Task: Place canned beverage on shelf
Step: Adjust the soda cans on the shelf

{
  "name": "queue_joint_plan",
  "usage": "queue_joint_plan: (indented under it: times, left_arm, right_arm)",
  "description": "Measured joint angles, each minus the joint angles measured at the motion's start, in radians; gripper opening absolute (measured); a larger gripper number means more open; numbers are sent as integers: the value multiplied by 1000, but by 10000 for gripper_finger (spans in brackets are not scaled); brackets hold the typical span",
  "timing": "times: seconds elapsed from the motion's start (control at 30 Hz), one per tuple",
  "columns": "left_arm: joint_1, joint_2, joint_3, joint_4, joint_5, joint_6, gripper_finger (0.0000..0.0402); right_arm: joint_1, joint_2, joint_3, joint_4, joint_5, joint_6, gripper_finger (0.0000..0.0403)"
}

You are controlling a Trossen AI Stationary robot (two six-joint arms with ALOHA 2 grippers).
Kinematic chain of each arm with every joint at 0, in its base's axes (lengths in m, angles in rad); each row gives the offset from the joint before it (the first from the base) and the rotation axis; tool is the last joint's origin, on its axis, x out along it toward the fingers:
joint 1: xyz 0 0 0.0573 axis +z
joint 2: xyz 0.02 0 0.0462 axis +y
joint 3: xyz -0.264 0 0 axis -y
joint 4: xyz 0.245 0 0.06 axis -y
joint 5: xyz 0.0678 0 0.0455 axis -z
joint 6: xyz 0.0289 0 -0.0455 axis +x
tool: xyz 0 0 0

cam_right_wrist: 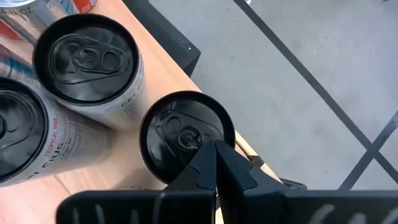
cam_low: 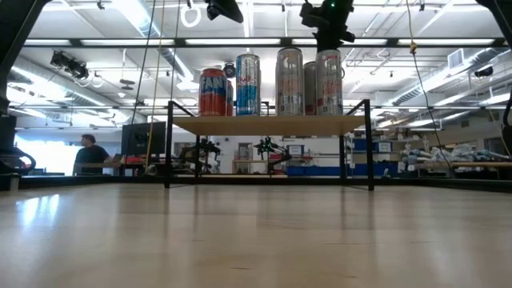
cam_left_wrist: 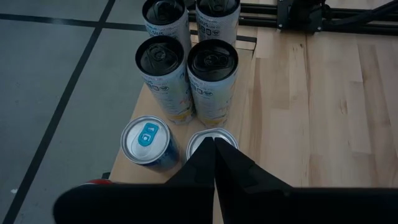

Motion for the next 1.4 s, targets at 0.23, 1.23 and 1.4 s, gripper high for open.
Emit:
queue_joint_plan:
  times: [0.23,1.23,1.4]
  left_arm:
    - [0,0,0,0,0,0,9]
    - [0,0,0,0,0,0,9]
    - [0,0,0,0,0,0,9]
  right_arm:
    - [-5,-1,-20,-4,-5,11,5]
    - [-5,-2,-24,-24,68,17,5]
    - [-4,-1,-24,-9,61,3,5]
